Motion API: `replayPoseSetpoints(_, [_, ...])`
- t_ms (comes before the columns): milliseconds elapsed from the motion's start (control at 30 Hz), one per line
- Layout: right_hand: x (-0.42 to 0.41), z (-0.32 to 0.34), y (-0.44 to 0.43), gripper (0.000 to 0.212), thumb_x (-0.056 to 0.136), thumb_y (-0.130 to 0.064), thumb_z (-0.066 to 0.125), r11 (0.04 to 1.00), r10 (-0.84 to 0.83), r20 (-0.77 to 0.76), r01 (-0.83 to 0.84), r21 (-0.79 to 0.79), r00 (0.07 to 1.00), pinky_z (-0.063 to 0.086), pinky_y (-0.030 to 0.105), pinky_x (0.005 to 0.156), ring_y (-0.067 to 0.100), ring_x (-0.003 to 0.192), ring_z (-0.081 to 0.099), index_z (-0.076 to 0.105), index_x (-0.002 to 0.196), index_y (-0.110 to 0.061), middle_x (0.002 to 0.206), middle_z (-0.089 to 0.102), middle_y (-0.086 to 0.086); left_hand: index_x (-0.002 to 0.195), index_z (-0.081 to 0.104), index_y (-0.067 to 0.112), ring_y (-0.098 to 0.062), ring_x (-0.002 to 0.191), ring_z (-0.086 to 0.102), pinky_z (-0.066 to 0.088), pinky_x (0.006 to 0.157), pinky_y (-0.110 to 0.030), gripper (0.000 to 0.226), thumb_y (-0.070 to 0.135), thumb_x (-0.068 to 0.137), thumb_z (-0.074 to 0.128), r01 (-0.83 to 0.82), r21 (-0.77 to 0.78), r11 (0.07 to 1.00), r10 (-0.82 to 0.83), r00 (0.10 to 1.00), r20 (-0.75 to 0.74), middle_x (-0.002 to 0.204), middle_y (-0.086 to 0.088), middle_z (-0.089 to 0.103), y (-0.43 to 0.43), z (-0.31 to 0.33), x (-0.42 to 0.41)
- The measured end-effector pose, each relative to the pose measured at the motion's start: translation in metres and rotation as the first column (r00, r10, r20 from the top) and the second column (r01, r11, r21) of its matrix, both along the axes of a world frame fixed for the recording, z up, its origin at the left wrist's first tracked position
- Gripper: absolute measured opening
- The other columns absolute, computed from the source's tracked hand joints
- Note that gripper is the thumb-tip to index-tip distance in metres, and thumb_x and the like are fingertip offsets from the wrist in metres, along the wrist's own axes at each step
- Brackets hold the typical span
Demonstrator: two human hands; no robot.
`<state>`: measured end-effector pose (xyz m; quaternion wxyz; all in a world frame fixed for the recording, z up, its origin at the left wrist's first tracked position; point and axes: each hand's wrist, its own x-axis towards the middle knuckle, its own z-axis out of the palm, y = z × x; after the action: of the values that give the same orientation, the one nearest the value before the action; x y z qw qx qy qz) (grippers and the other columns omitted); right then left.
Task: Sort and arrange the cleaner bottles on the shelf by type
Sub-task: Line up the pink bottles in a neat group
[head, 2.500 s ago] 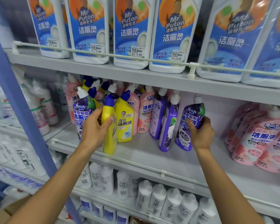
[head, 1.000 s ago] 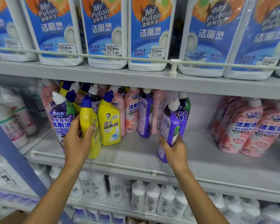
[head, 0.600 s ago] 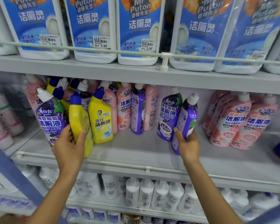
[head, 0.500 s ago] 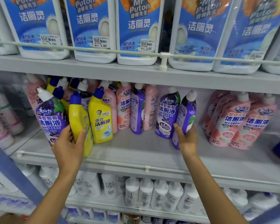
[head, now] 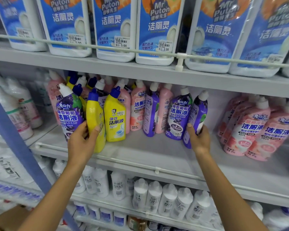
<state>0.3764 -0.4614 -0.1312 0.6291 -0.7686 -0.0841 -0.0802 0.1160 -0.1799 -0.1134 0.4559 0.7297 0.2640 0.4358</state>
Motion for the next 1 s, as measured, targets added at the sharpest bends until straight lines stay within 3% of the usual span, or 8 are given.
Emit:
replayPoseSetpoints(133, [-0.024,-0.001,-0.007,0.029,0.095,-0.049,0.067,0.994,0.012,0.068,-0.019,0.109,0.998,0.055,0.034,0.093,-0.002,0.101,0.068,0.064,0.118,-0.031,0.112,0.073,-0.023,0.118,0.060,0.061,0.010,0.106,0.062,0.049,0.099,-0.029,0.031,0.038,0.099,0.064,-0.025,0.020,0.999,0.025,1.000,0.015,0.107,0.043,0.063,-0.026,0.016,-0.018])
replayPoseSetpoints(233, [-0.048,0.014,-0.009,0.057,0.094,-0.057,0.064,0.980,0.007,0.068,-0.020,0.196,0.998,0.047,0.033,0.110,0.001,0.131,0.055,0.053,0.144,-0.032,0.140,0.055,-0.028,0.145,0.050,0.037,-0.004,0.123,0.056,0.044,0.107,-0.033,0.050,0.049,0.098,0.060,-0.064,0.057,0.996,0.063,0.998,0.014,0.129,0.033,0.058,-0.046,0.028,-0.023])
replayPoseSetpoints(333, [-0.066,0.037,-0.005,0.046,0.101,-0.050,0.057,0.980,0.008,0.183,-0.044,0.195,0.983,0.046,0.019,0.104,-0.008,0.125,0.055,0.052,0.145,-0.036,0.135,0.055,-0.036,0.155,0.040,0.029,-0.002,0.142,0.041,0.036,0.117,-0.032,0.061,0.051,0.100,0.056,-0.012,0.157,0.987,0.005,0.999,0.047,0.155,0.018,0.044,-0.066,0.044,-0.018])
replayPoseSetpoints(500, [-0.077,0.069,0.019,0.054,0.106,-0.043,0.052,0.975,0.074,0.263,-0.126,0.186,0.962,0.035,0.005,0.106,-0.009,0.133,0.047,0.046,0.154,-0.020,0.153,0.051,-0.011,0.151,0.043,0.034,0.012,0.136,0.040,0.039,0.116,-0.032,0.061,0.062,0.098,0.050,0.215,0.136,0.967,-0.224,0.973,0.056,0.149,0.029,0.042,-0.080,0.078,0.026])
replayPoseSetpoints(600, [-0.066,0.084,0.041,0.050,0.108,-0.045,0.045,0.963,0.187,0.226,-0.224,0.149,0.956,0.032,0.004,0.105,-0.009,0.134,0.046,0.047,0.153,-0.023,0.151,0.050,-0.015,0.148,0.048,0.028,0.022,0.117,0.049,0.036,0.103,-0.008,0.060,0.063,0.099,0.045,0.300,-0.018,0.954,-0.298,0.953,0.052,0.125,0.028,0.056,-0.076,0.095,0.070])
replayPoseSetpoints(733, [-0.036,0.095,0.076,0.068,0.099,-0.069,0.032,0.926,0.339,0.086,-0.349,0.147,0.937,0.027,0.030,0.121,0.011,0.148,0.037,0.038,0.157,-0.034,0.162,0.040,-0.010,0.144,0.052,0.026,-0.021,0.141,0.044,0.031,0.119,-0.037,0.061,0.066,0.100,0.037,0.276,-0.164,0.947,-0.285,0.958,-0.038,0.152,0.001,0.049,-0.051,0.104,0.133])
replayPoseSetpoints(867, [-0.019,0.098,0.104,0.061,0.099,-0.069,0.033,0.897,0.408,0.064,-0.413,0.160,0.911,0.030,0.035,0.117,0.015,0.144,0.041,0.040,0.152,-0.039,0.157,0.043,-0.010,0.146,0.049,0.032,-0.017,0.141,0.044,0.031,0.121,-0.041,0.066,0.072,0.094,0.040,0.342,-0.194,0.919,-0.351,0.936,-0.013,0.154,0.006,0.048,-0.035,0.097,0.164])
replayPoseSetpoints(1000, [-0.008,0.102,0.130,0.074,0.090,-0.072,0.035,0.928,0.301,0.148,-0.325,0.183,0.942,0.031,0.039,0.123,0.019,0.142,0.044,0.041,0.152,-0.031,0.155,0.046,-0.002,0.141,0.054,0.025,-0.022,0.136,0.050,0.037,0.115,-0.039,0.070,0.071,0.091,0.036,0.318,-0.164,0.934,-0.334,0.939,-0.081,0.149,0.000,0.054,-0.039,0.098,0.191])
